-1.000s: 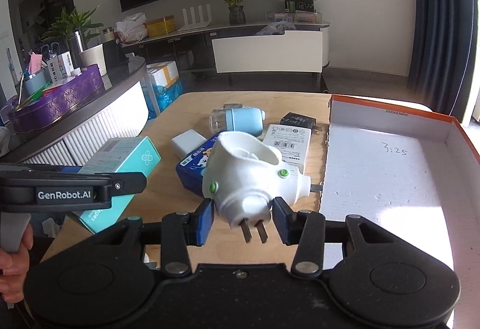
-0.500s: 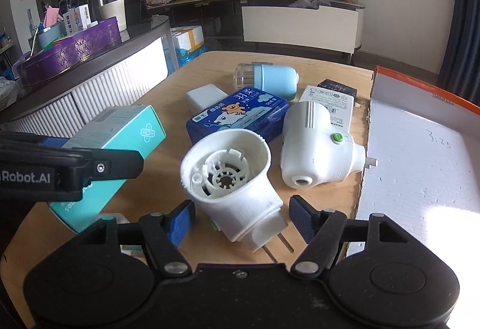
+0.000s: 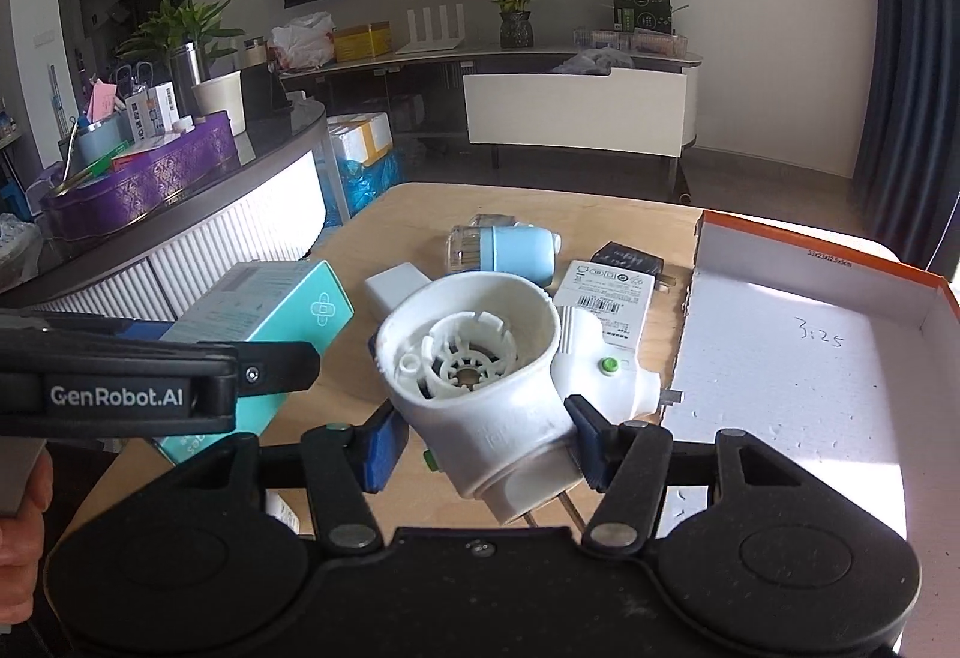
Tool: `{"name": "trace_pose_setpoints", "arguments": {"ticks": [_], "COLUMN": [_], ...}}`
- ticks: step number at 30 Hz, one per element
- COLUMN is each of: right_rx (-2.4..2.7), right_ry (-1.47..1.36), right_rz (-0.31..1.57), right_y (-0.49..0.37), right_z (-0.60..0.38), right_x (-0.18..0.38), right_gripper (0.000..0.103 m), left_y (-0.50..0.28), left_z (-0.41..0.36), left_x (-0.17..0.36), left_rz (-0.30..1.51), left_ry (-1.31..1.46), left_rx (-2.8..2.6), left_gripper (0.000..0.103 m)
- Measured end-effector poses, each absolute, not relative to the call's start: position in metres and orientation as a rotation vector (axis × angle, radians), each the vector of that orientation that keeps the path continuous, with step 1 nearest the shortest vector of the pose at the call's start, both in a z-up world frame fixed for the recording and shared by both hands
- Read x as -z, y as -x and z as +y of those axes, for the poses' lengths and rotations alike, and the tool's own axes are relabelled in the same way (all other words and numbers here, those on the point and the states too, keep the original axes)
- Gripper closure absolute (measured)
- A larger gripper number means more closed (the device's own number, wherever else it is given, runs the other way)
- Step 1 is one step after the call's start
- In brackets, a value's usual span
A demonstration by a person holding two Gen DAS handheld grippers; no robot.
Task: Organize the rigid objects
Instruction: 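Carry the box with left tool while right tool carries the heater toward the orange-rimmed box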
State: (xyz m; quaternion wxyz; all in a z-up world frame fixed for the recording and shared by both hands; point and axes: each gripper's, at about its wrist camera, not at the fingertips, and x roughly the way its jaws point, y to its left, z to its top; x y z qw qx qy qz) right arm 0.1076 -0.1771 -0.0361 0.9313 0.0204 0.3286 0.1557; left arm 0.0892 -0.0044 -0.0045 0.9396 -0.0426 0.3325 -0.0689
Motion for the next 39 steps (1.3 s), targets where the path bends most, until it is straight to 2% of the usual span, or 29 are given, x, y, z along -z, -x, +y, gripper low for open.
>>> {"name": "trace_pose_setpoints", "arguments": {"ticks": [13, 39], "right_rx": [-0.185, 0.011], "right_ry": [-0.078, -0.142], "right_rz": [0.65, 0.666], "right_y": [-0.099, -0.101], "right_z": [-0.23, -0.318], "right_x": [0.01, 0.012], "right_gripper": [0.034, 0.034], "left_y": [-0.105, -0.125], "left_z": [-0.05, -0.122], "left_x": [-0.009, -0.004], "left_rz": [0.658, 0.656], "left_ry": [0.049, -0.018], "left_rx": [0.245, 0.384], "left_gripper": [0.032, 0.032]}}
